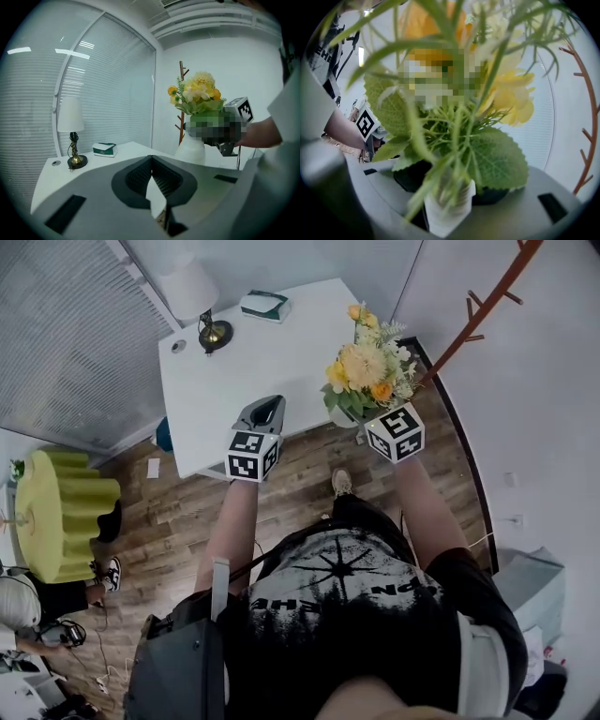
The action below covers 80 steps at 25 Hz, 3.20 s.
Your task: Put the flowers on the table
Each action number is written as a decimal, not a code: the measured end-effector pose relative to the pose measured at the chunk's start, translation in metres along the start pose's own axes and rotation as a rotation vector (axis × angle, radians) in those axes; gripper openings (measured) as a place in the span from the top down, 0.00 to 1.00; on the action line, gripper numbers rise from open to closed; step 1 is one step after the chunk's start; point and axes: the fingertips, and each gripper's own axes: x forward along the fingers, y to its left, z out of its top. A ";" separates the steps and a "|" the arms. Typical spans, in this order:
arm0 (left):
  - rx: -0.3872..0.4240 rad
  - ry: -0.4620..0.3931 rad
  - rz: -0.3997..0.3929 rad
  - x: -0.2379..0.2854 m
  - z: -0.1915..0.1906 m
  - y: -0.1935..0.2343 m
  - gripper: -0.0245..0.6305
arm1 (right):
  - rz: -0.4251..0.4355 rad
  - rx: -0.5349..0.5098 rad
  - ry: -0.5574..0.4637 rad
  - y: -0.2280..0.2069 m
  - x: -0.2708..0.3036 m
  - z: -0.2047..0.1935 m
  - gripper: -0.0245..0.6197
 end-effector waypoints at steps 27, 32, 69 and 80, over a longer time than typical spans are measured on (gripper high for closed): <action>-0.073 0.057 0.011 0.235 0.045 0.020 0.95 | 0.115 -0.016 0.015 -0.234 0.100 -0.027 0.58; -0.082 0.082 0.013 0.257 0.043 0.025 0.95 | 0.149 -0.007 -0.003 -0.250 0.117 -0.031 0.58; -0.077 0.134 -0.002 0.300 0.019 0.060 0.95 | 0.116 0.066 -0.104 -0.299 0.214 -0.066 0.58; -0.091 0.119 -0.012 0.300 0.020 0.054 0.95 | 0.128 0.116 -0.059 -0.296 0.211 -0.078 0.52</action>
